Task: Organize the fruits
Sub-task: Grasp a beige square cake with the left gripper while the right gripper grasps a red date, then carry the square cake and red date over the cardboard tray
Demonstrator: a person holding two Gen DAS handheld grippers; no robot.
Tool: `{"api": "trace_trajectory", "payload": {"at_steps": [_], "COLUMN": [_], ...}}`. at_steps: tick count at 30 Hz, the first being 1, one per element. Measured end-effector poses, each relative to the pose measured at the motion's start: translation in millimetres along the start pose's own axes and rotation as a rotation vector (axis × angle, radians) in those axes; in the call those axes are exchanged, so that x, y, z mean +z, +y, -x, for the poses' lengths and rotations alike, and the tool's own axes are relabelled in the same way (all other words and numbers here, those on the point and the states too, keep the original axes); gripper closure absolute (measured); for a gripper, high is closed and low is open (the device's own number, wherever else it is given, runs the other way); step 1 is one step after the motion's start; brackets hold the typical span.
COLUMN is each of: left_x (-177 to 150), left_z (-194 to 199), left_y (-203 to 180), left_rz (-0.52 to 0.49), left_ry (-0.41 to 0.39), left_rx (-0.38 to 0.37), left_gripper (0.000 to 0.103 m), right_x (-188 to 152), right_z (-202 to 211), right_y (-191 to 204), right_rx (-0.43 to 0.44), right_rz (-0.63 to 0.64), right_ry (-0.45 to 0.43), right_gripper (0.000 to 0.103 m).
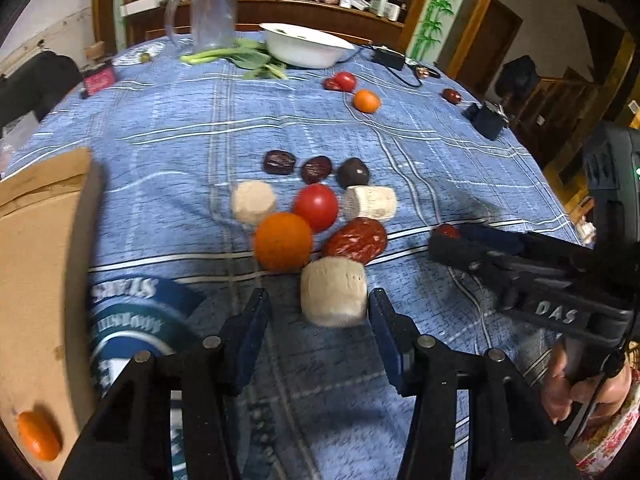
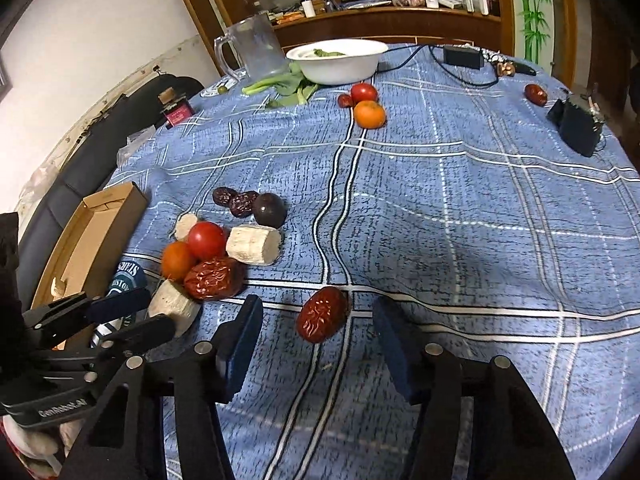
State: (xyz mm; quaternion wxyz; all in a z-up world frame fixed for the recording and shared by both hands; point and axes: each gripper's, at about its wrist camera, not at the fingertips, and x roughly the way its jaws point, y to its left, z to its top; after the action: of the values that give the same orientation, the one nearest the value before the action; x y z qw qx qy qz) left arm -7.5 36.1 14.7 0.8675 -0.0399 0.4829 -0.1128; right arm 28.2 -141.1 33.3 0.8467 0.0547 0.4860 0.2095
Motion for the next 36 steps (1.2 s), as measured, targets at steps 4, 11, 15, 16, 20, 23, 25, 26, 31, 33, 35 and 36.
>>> {"api": "trace_trajectory", "payload": {"at_steps": [4, 11, 15, 16, 20, 23, 25, 26, 31, 33, 35, 36], "left_x": [4.3, 3.4, 1.0, 0.1, -5.0, -9.6, -12.5, -13.5, -21.3, -23.5, -26.2, -27.6], "left_z": [-10.2, -14.1, -9.9, -8.4, 10.1, 28.9, 43.3, 48.5, 87.8, 103.1, 116.7, 122.7], "left_y": [-9.4, -17.0, -12.7, -10.7, -3.9, 0.1, 4.9, 7.3, 32.7, 47.9, 66.0, 74.9], "left_rz": [-0.034, -0.095, -0.075, -0.065, -0.032, -0.012, 0.001, 0.007, 0.067, 0.087, 0.104, 0.110], "left_ry": [-0.006, -0.031, -0.023, -0.021, -0.042, -0.073, -0.094, -0.101, -0.148, -0.169, -0.183, -0.188], "left_rx": [0.035, 0.115, 0.077, 0.070, 0.044, 0.034, 0.030, 0.026, 0.009, 0.028, 0.066, 0.085], "left_gripper": [0.053, 0.066, 0.070, 0.070, 0.069, 0.069, 0.069, 0.069, 0.069, 0.069, 0.069, 0.069], "right_x": [3.4, 1.3, -2.2, -2.4, -5.2, -7.8, -10.0, -10.8, -13.1, -13.4, -13.2, -12.8], "right_z": [-3.7, -5.4, -5.6, -4.3, 5.4, 17.3, 26.2, 31.8, 58.0, 68.5, 77.7, 81.5], "right_y": [3.5, 11.1, 16.0, 15.1, 12.2, 15.8, 20.1, 23.5, 48.3, 63.7, 83.6, 95.2], "right_rx": [-0.018, -0.107, -0.168, -0.162, -0.107, -0.088, -0.078, -0.072, -0.050, -0.039, -0.026, -0.009], "right_rz": [0.017, 0.074, 0.104, 0.099, 0.058, 0.046, 0.045, 0.046, 0.071, 0.092, 0.124, 0.140], "right_ry": [-0.014, -0.020, -0.029, -0.029, -0.047, -0.074, -0.091, -0.099, -0.135, -0.152, -0.168, -0.173], "right_gripper": [0.045, 0.059, 0.070, 0.076, 0.076, 0.076, 0.076, 0.076, 0.076, 0.076, 0.076, 0.076]}}
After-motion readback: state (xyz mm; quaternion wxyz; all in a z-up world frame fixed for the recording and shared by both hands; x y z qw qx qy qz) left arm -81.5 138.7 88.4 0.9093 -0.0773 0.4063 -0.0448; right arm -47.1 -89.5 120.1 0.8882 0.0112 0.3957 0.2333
